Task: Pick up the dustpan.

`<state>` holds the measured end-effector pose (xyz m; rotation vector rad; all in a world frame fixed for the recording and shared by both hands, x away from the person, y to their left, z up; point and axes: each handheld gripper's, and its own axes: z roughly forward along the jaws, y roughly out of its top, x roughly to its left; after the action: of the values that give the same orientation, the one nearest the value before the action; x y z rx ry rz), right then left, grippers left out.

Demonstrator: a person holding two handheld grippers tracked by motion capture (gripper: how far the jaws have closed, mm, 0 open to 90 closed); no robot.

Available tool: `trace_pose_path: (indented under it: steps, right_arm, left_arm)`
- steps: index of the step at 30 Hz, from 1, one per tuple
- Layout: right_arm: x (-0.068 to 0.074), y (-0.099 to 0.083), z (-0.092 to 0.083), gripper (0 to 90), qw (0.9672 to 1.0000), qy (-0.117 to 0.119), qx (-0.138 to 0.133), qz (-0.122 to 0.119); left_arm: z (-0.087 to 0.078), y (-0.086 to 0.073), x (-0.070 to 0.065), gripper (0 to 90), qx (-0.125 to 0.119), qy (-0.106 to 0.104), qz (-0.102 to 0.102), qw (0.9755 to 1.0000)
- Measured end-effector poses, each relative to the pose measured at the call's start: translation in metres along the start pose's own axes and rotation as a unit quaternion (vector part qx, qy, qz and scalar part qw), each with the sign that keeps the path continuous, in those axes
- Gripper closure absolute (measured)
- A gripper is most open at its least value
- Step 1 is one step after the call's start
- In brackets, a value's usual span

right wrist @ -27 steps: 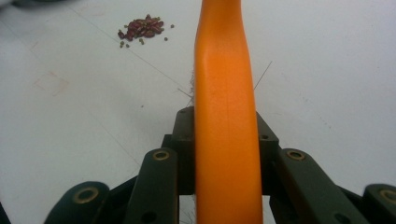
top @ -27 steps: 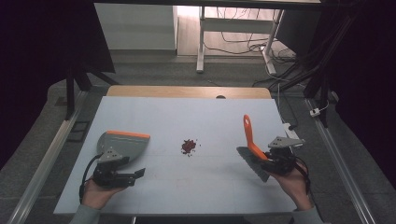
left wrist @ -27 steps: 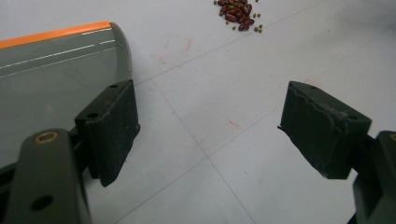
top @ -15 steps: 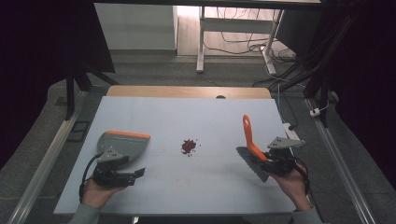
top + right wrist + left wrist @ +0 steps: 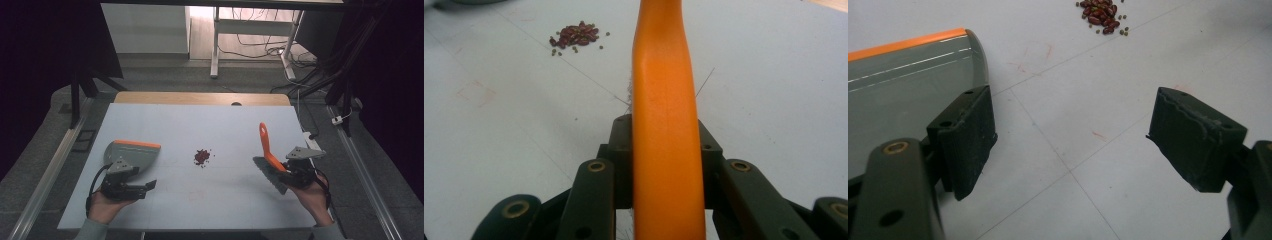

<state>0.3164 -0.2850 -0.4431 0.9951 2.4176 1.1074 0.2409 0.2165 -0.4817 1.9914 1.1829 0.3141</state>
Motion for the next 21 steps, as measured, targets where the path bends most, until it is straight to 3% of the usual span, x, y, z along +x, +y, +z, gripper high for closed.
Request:
trace_pose_path:
  steps: [9, 12, 15, 21]
  right_arm:
    - [-0.002, -0.001, 0.000, 70.7, 1.0000, 0.000, 0.001, 0.003]
    - [-0.005, -0.002, -0.003, 70.8, 1.0000, 0.002, -0.006, 0.007]
    - [-0.007, -0.002, -0.005, 70.8, 0.9999, 0.004, -0.008, 0.010]
    - [-0.010, -0.003, -0.009, 70.8, 0.9998, 0.006, -0.015, 0.015]
  left_arm:
    - [-0.005, 0.010, -0.004, 19.8, 0.007, 0.006, -0.005, 1.0000]
    - [-0.007, 0.019, -0.005, 19.6, 0.015, 0.008, -0.013, 0.9998]
    - [-0.012, 0.028, -0.006, 19.7, 0.007, 0.002, -0.027, 0.9996]
    - [-0.017, 0.040, -0.002, 19.7, 0.014, 0.021, -0.033, 0.9991]
